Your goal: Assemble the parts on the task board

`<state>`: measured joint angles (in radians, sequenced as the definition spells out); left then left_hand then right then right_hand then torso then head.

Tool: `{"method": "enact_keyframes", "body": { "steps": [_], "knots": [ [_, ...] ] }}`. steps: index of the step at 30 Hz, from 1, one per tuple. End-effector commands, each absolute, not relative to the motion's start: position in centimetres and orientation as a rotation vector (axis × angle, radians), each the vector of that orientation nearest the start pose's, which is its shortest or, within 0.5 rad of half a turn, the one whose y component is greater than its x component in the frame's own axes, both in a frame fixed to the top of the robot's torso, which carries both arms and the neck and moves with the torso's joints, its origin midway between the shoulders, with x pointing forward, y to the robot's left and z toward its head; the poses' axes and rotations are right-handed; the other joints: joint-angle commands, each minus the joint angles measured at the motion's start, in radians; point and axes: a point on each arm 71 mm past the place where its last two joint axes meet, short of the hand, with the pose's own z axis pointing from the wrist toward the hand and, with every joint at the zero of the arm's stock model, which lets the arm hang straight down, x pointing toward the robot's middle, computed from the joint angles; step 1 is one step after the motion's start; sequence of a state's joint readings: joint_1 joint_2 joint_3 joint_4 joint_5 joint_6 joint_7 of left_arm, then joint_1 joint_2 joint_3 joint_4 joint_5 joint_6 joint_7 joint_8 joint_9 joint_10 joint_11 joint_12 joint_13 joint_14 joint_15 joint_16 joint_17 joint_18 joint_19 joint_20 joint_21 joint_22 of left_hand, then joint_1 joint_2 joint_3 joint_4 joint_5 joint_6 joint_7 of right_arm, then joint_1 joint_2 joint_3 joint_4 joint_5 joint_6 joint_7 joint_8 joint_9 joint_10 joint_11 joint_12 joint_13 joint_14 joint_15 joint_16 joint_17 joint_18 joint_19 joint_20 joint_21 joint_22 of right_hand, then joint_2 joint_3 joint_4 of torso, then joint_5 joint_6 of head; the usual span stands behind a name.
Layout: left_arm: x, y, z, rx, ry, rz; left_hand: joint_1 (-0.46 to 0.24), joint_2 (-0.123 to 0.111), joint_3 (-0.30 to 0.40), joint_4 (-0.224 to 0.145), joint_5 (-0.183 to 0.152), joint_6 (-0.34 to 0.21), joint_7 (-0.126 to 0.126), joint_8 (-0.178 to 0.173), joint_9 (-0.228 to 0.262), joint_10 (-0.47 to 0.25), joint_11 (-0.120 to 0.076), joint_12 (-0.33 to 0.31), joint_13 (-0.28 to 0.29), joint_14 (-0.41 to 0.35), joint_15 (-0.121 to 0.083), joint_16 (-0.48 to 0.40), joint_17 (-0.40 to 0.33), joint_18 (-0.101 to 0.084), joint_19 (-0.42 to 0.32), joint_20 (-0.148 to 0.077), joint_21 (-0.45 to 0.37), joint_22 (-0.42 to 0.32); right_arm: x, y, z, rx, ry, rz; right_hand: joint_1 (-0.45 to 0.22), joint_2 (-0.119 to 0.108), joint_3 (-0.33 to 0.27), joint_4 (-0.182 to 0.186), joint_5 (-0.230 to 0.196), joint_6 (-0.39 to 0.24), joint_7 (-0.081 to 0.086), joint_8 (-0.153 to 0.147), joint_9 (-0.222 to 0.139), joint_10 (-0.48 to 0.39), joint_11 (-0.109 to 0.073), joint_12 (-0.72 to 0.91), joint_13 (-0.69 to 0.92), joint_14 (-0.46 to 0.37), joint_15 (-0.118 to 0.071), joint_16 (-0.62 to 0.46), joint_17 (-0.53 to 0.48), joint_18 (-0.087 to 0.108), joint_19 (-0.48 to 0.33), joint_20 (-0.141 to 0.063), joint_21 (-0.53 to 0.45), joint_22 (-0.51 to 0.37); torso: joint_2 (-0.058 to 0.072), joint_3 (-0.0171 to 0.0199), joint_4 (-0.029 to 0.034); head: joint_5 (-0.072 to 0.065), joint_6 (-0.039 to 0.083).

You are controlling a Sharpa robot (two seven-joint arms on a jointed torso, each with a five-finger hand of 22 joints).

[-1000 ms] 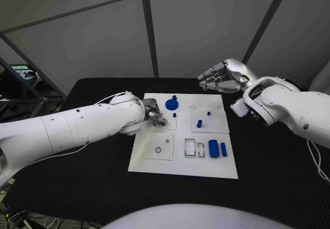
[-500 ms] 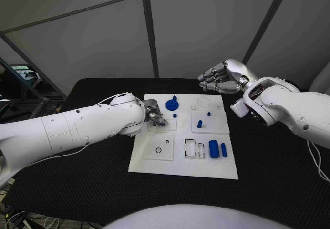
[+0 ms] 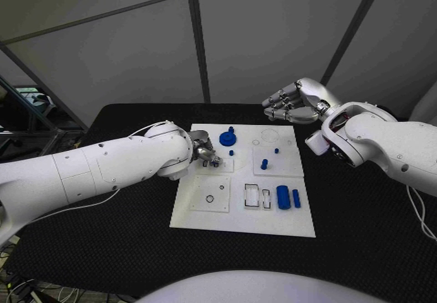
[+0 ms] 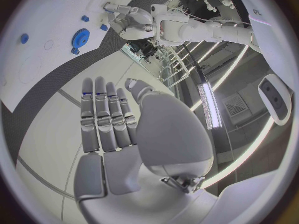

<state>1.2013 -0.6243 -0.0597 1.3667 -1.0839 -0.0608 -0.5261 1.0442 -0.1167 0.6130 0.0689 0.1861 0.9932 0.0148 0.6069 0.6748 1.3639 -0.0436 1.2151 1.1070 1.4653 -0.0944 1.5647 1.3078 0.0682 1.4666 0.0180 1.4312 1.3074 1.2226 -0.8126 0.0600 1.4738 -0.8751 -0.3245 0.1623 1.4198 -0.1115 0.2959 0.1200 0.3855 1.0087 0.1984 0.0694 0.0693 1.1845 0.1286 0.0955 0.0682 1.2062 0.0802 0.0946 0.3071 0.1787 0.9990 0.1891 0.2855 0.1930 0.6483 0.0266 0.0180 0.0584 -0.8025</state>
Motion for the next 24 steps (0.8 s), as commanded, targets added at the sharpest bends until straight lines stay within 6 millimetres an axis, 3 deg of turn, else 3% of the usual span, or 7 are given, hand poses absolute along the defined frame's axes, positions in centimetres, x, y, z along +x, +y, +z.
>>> {"method": "enact_keyframes", "body": {
  "steps": [1,24],
  "knots": [
    [50.27,15.24,-23.26,-0.281,2.205,-0.477,0.049,0.037,0.044,-0.037,0.002,-0.009,0.002,0.004,0.002,0.001,-0.006,-0.006,-0.002,0.106,-0.003,0.006,0.263,-0.025,0.014,-0.003,-0.004,0.111,50.84,-19.65,-13.23,0.270,1.537,1.142,-0.010,-0.001,0.000,0.004,0.003,0.005,0.002,0.002,0.001,0.002,0.002,0.005,-0.002,0.009,0.001,-0.005,-0.002,0.003,0.009,0.001,-0.005,-0.001,0.000,-0.0001,-0.0001,0.001,0.001],
    [50.69,15.53,-23.45,-0.245,2.259,-0.440,0.055,0.040,0.066,-0.052,0.003,-0.014,0.005,0.007,0.004,-0.001,-0.003,-0.009,-0.005,0.106,-0.001,0.006,0.263,-0.026,0.014,-0.002,-0.004,0.112,50.88,-19.58,-13.27,0.270,1.540,1.142,-0.012,-0.001,0.002,0.005,0.005,0.005,0.002,0.002,0.001,0.001,0.002,0.005,-0.002,0.009,0.001,-0.006,-0.002,0.003,0.010,0.001,-0.007,-0.003,0.001,0.0004,-0.0008,0.002,-0.001]
  ]
}}
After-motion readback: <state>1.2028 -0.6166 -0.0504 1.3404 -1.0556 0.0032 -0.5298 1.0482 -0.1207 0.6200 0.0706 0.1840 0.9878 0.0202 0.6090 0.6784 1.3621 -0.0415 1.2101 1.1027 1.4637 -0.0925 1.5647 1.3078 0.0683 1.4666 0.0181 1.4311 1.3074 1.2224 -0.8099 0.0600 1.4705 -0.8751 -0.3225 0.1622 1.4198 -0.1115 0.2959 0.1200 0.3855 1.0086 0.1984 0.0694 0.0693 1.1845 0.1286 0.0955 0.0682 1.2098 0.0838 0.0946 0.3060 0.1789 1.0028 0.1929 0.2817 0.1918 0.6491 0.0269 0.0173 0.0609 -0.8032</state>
